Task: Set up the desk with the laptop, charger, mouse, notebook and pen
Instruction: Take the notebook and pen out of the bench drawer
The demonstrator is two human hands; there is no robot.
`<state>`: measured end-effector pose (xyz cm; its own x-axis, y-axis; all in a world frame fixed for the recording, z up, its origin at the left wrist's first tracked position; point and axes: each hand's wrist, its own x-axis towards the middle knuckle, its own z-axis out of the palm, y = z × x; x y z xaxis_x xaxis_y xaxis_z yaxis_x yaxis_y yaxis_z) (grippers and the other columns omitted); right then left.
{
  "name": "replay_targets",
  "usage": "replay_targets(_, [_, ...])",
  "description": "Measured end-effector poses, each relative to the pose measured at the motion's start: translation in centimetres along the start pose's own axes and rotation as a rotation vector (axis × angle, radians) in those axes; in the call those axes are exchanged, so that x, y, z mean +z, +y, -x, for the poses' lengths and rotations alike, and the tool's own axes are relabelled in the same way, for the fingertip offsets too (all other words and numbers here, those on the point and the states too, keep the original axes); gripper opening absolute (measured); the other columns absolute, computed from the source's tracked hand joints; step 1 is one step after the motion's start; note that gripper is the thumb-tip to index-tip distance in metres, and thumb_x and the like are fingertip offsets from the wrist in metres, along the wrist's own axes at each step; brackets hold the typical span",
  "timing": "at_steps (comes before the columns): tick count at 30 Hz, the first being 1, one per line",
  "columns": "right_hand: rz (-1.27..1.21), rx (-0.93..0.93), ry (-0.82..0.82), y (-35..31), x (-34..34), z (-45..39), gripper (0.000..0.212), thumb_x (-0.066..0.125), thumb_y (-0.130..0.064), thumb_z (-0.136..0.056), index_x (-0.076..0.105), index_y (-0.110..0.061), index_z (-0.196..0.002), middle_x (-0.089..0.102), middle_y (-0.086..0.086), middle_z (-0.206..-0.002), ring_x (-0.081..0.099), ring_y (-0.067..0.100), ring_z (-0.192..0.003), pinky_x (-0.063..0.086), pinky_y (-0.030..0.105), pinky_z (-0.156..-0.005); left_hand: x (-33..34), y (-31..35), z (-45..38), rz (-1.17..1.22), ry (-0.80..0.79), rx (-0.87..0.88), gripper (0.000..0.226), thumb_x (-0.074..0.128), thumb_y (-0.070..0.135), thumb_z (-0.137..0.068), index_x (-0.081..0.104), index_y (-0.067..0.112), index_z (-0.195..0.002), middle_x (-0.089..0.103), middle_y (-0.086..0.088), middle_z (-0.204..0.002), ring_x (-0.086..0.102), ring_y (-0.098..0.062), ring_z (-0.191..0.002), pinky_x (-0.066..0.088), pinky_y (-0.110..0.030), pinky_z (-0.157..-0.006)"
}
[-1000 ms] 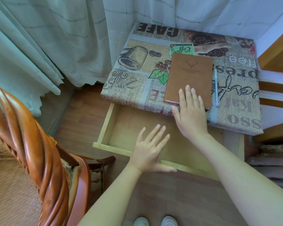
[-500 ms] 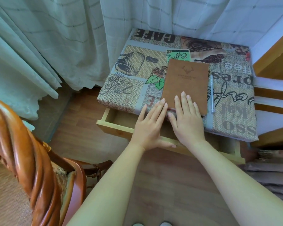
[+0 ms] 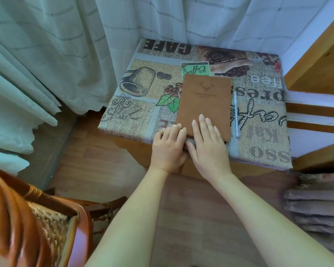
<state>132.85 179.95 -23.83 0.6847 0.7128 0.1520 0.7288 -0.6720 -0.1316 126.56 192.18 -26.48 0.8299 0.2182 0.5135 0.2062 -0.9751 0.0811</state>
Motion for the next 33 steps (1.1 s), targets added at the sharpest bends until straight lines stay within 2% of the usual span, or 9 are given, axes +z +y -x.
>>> replay_targets(5, [-0.017, -0.013, -0.003, 0.2, -0.2, 0.0, 0.06, 0.031, -0.039, -0.096, 0.035, -0.003, -0.143, 0.03, 0.02, -0.151, 0.029, 0.033, -0.14, 0.027, 0.045, -0.113, -0.1, 0.0, -0.3, -0.047, 0.004, 0.059, 0.047, 0.056, 0.036, -0.066, 0.049, 0.011, -0.106, 0.066, -0.011, -0.104, 0.043, -0.024, -0.091, 0.03, -0.037, -0.074])
replay_targets(11, [-0.027, -0.036, -0.025, 0.5, -0.8, 0.1, 0.061, 0.03, -0.04, -0.094, 0.038, -0.002, -0.141, 0.034, 0.021, -0.149, 0.034, 0.034, -0.138, 0.029, 0.044, -0.111, -0.7, 0.5, -0.8, -0.055, -0.06, -0.005, 0.042, 0.046, 0.034, -0.066, 0.048, 0.014, -0.103, 0.063, -0.009, -0.1, 0.041, -0.025, -0.088, 0.028, -0.038, -0.071])
replay_targets(14, [-0.046, -0.046, -0.055, 0.5, -1.2, 0.1, 0.062, 0.029, -0.04, -0.093, 0.039, -0.001, -0.14, 0.034, 0.022, -0.149, 0.034, 0.035, -0.137, 0.03, 0.045, -0.111, -1.6, 0.8, -1.4, -0.056, -0.142, -0.063, 0.045, 0.045, 0.033, -0.063, 0.047, 0.016, -0.105, 0.059, -0.007, -0.097, 0.04, -0.025, -0.085, 0.03, -0.038, -0.07])
replay_targets(19, [-0.192, -0.051, -0.08, 1.1, -2.3, -0.2, 0.057, 0.061, -0.028, -0.086, 0.046, -0.001, -0.135, 0.037, 0.021, -0.147, 0.036, 0.035, -0.136, 0.031, 0.045, -0.111, -3.4, 1.6, -2.4, -0.093, -0.347, -0.119, 0.065, 0.062, 0.033, -0.057, 0.044, 0.024, -0.118, 0.058, -0.006, -0.114, 0.05, -0.028, -0.085, 0.04, -0.038, -0.066])
replay_targets(24, [-0.255, -0.078, -0.099, 2.4, -3.9, -0.4, 0.05, 0.065, -0.019, -0.081, 0.055, -0.01, -0.128, 0.046, 0.011, -0.144, 0.044, 0.027, -0.132, 0.036, 0.042, -0.107, -4.3, 1.2, -3.2, 0.028, -0.412, -0.169, 0.086, 0.067, 0.064, -0.055, 0.042, 0.028, -0.129, 0.052, -0.004, -0.128, 0.052, -0.026, -0.104, 0.044, -0.041, -0.082])
replay_targets(27, [-0.266, -0.053, -0.088, 2.9, -4.2, -0.2, 0.042, 0.065, -0.022, -0.08, 0.062, -0.016, -0.121, 0.054, 0.003, -0.138, 0.05, 0.021, -0.127, 0.041, 0.042, -0.102, -4.2, 0.8, -4.0, -0.011, -0.399, -0.114, 0.08, 0.059, 0.071, -0.057, 0.05, 0.025, -0.122, 0.053, -0.002, -0.126, 0.055, -0.027, -0.102, 0.043, -0.041, -0.081])
replay_targets(30, [-0.311, 0.003, -0.023, 3.4, -4.6, -0.6, 0.029, 0.066, -0.021, -0.079, 0.068, -0.019, -0.108, 0.064, -0.002, -0.124, 0.059, 0.017, -0.114, 0.047, 0.038, -0.092, -3.8, 0.3, -5.3, 0.005, -0.417, -0.118, 0.078, 0.052, 0.078, -0.061, 0.053, 0.024, -0.118, 0.053, 0.0, -0.127, 0.055, -0.026, -0.1, 0.042, -0.04, -0.079])
replay_targets(33, [-0.358, 0.087, 0.033, 4.0, -5.3, -2.0, 0.021, 0.062, -0.02, -0.082, 0.069, -0.021, -0.102, 0.07, -0.008, -0.105, 0.064, 0.016, -0.099, 0.048, 0.036, -0.084, -3.4, 0.0, -7.1, 0.09, -0.456, -0.17, 0.08, 0.042, 0.082, -0.067, 0.05, 0.025, -0.122, 0.047, 0.001, -0.134, 0.052, -0.026, -0.111, 0.041, -0.041, -0.087])
